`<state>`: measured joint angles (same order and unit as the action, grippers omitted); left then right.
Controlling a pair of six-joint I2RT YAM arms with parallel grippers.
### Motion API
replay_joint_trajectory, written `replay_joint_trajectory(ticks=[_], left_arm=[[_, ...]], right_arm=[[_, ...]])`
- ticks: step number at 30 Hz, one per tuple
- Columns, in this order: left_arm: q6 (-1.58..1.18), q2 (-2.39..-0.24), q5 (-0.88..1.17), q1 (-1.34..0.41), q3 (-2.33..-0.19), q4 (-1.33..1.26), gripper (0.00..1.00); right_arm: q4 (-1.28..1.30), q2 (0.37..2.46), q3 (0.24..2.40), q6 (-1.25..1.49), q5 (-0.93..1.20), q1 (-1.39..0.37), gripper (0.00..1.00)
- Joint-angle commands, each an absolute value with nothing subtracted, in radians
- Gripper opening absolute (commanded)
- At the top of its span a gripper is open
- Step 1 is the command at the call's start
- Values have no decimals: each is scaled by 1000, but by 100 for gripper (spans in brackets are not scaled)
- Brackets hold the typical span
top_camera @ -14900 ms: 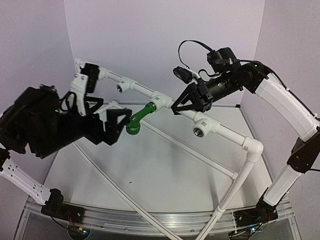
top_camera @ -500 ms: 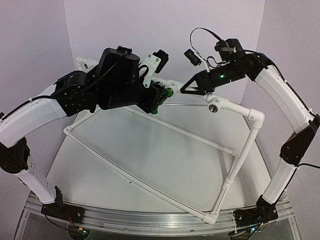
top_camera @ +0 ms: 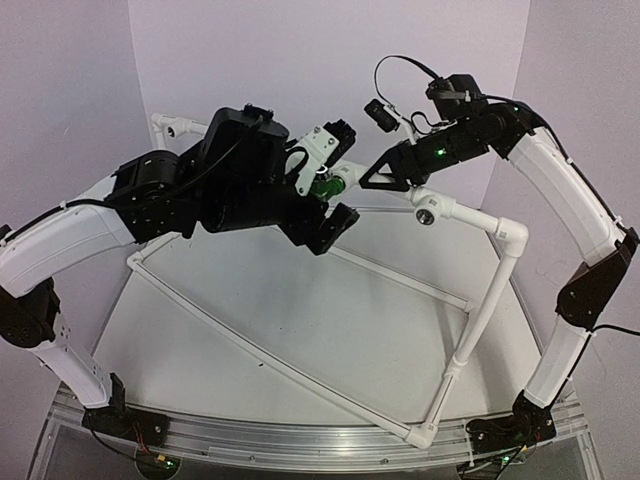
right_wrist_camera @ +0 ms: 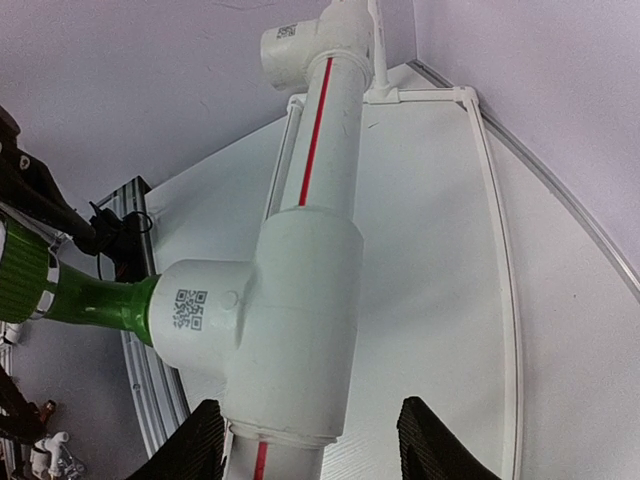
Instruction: Install the water faucets
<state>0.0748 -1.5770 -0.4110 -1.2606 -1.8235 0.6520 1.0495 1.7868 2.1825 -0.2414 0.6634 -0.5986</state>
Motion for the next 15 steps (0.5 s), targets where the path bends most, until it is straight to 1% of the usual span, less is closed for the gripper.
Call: replay_joint_trajectory(ticks=[1, 3, 5, 8, 13, 15], left_arm=[[56, -1503, -388, -1266, -1793, 600, 100], [47, -1494, -380, -1266, -1785, 596, 100], [33, -1483, -373, -1266, -1775, 599, 100], [11, -1454, -380, -1266, -1740, 594, 100], [-61, -1365, -444, -1265, -1641, 523, 100], [-77, -1338, -469, -1265, -1602, 488, 100]], right_arm=[[1237, 1857, 2193, -306, 484, -663, 57], [1242, 1867, 2204, -308, 446, -679, 56], [1243, 1875, 2217, -308, 414, -683, 52], [1243, 1894, 2242, -304, 366, -686, 43], [1222, 1936, 2306, -279, 290, -686, 24], [1204, 1952, 2331, -261, 277, -686, 18]])
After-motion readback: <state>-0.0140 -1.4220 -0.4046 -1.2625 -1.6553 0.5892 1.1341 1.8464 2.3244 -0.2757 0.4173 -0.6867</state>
